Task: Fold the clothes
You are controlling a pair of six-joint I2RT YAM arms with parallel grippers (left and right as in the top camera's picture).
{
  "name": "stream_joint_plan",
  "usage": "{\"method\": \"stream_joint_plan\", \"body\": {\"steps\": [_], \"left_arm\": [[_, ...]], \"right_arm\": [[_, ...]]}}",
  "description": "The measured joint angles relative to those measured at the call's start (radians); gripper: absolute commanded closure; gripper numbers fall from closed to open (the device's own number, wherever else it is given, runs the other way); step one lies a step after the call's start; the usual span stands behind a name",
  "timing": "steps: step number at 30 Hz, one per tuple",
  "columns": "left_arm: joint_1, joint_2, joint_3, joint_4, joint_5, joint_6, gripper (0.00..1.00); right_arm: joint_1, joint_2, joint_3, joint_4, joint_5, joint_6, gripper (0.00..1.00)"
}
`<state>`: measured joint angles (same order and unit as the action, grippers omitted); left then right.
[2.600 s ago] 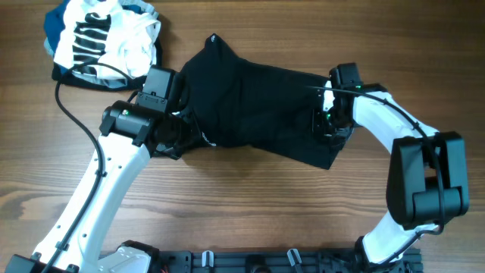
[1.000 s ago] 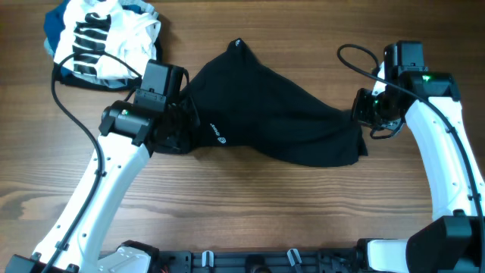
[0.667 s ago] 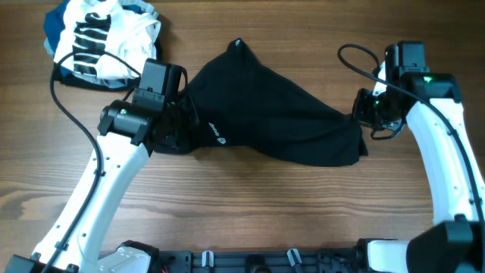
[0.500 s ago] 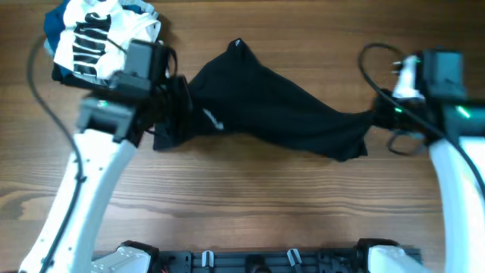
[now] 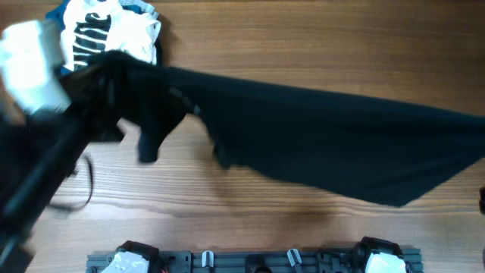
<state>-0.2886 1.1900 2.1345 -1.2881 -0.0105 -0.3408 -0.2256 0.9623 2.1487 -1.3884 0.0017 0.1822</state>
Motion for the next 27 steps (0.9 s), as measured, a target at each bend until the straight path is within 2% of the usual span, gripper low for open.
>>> {"method": "stream_joint_plan", "body": {"steps": [5,8,11,15,17,19,22,27], "left_arm": [[0.0,-0.021,0.027,-0.015,-0.058,0.009,0.96],[0.0,0.088,0.03,-0.01,-0.082,0.022,0.96],[0.0,0.275,0.026,0.05,-0.124,0.034,0.96],[0.009,0.496,0.013,0.298,-0.153,0.089,0.96],[0.032,0.583,0.01,0.515,-0.156,0.12,0.96],[0.056,0.623,0.005,0.649,-0.157,0.148,0.96],[0.076,0.631,0.01,0.761,-0.158,0.201,0.96],[0.075,0.62,0.088,0.71,-0.159,0.254,0.96]], "right_arm": [[0.0,0.125,0.017,-0.027,-0.015,-0.043,0.96],[0.0,0.301,0.016,-0.024,-0.062,-0.082,0.96],[0.0,0.54,0.006,0.032,-0.125,-0.12,0.96],[0.0,0.753,-0.002,0.212,-0.18,-0.136,0.96],[0.0,0.819,-0.002,0.34,-0.214,-0.134,0.96],[0.0,0.837,-0.007,0.457,-0.24,-0.126,0.96],[0.002,0.834,0.013,0.56,-0.268,-0.118,0.96],[0.002,0.826,0.104,0.575,-0.275,-0.124,0.96]]}}
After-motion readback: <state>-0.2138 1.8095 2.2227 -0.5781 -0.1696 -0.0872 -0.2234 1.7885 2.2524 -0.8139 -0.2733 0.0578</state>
